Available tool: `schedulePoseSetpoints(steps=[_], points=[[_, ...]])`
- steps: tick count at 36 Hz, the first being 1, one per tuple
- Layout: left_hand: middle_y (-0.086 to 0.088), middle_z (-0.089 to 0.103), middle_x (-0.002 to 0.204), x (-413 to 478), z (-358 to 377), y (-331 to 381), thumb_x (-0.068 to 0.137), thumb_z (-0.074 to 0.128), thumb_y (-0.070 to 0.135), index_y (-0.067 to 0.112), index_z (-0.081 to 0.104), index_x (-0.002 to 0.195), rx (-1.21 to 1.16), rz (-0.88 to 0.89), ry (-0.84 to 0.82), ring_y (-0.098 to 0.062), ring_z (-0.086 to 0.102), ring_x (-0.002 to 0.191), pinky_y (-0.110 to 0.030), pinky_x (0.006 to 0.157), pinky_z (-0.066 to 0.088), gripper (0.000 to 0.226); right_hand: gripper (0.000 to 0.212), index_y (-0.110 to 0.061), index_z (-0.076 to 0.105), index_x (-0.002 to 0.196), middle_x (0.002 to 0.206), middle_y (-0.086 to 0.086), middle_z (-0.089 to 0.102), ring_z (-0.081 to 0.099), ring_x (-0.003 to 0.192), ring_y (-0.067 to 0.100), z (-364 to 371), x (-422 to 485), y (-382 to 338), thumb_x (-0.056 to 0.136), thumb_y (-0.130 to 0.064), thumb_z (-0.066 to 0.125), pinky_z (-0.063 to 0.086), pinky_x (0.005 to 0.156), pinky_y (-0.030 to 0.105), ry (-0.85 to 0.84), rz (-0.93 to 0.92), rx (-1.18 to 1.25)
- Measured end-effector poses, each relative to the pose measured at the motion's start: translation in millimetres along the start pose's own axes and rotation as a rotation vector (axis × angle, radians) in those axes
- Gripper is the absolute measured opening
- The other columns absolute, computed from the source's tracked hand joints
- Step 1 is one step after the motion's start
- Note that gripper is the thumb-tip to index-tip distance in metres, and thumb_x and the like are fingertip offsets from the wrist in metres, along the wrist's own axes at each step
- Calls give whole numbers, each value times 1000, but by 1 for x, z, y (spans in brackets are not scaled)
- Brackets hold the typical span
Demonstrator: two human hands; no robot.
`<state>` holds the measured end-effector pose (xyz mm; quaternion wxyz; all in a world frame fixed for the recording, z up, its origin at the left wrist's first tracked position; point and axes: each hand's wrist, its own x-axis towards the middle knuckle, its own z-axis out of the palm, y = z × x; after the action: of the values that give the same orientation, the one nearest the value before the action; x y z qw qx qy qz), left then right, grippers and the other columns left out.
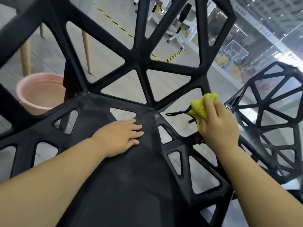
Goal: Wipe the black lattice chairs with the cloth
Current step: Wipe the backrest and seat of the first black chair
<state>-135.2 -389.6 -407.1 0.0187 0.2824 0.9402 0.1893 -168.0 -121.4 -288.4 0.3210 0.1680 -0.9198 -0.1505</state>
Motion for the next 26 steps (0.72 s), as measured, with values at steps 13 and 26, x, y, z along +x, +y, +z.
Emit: schedulePoseSetpoints(steps=[13,26], points=[[28,28,146,3,4,-5,96,39,47,43,44,135,-116,-56,62,6,14,139,-10,107,9,39,49,-8,50,133,121,19,54,51,93,41,21,87,2,90,-31,47,40,73,42,-22,107,129],[25,28,148,1,-2,3,98,34,45,41,42,136,-43,-84,28,0,17,141,-21,112,18,40,50,-3,60,121,102,19,63,55,61,37,-5,-59,-30,80,-28,45,44,49,37,-71,132,126]])
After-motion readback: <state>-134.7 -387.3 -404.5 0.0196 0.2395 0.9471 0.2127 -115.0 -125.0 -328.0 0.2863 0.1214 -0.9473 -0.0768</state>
